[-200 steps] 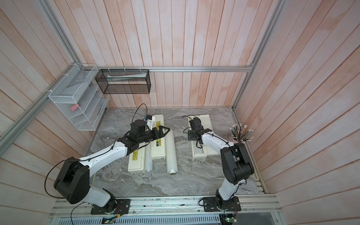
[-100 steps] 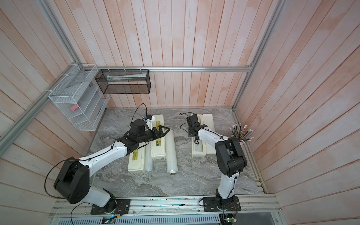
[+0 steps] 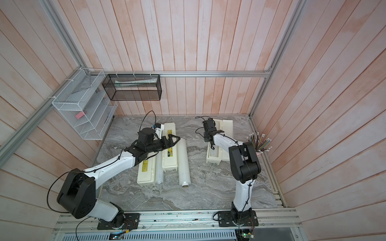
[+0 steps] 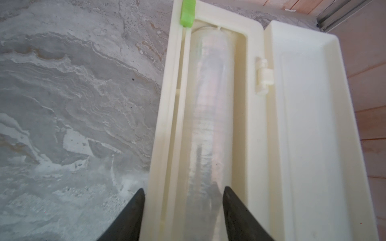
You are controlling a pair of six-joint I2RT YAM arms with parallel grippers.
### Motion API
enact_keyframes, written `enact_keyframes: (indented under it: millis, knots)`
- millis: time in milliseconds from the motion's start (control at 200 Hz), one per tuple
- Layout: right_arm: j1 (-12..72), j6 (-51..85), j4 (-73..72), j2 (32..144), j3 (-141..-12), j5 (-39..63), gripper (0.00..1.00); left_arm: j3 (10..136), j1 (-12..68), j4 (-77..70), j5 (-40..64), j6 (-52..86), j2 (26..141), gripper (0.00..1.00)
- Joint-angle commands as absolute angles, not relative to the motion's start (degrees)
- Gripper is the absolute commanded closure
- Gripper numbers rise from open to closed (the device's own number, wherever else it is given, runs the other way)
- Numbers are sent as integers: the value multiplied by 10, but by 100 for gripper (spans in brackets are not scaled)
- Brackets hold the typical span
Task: Put plastic wrap rolls into dispensers
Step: Move the plastic wrap cutting box to the center of the board, then move the plastic wrap to the center of the board.
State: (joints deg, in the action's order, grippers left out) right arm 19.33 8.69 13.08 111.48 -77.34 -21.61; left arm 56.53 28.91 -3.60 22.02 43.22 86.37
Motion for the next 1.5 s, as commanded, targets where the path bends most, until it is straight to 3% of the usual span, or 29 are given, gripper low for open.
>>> enact_keyframes:
  millis: [0, 340, 550, 650, 880, 1160, 1496]
  knots:
    - [165, 46, 112, 1143, -788, -197, 41, 562, 281, -16, 226, 416, 860, 0]
    - [101, -7, 58, 1156, -825, -179, 41, 608, 273, 58, 202, 388, 890, 0]
    - [111, 4, 66, 1103, -815, -155, 18, 627, 273, 70, 205, 378, 914, 0]
    - [131, 22, 62, 1057, -781, -133, 10, 632, 273, 74, 207, 374, 918, 0]
    - [215, 127, 123, 962, -707, -79, 5, 647, 260, 93, 210, 367, 917, 0]
    - [327, 249, 149, 924, -647, -42, 5, 656, 232, 116, 218, 360, 910, 0]
    - [419, 297, 143, 979, -635, -37, 8, 660, 212, 143, 220, 348, 920, 0]
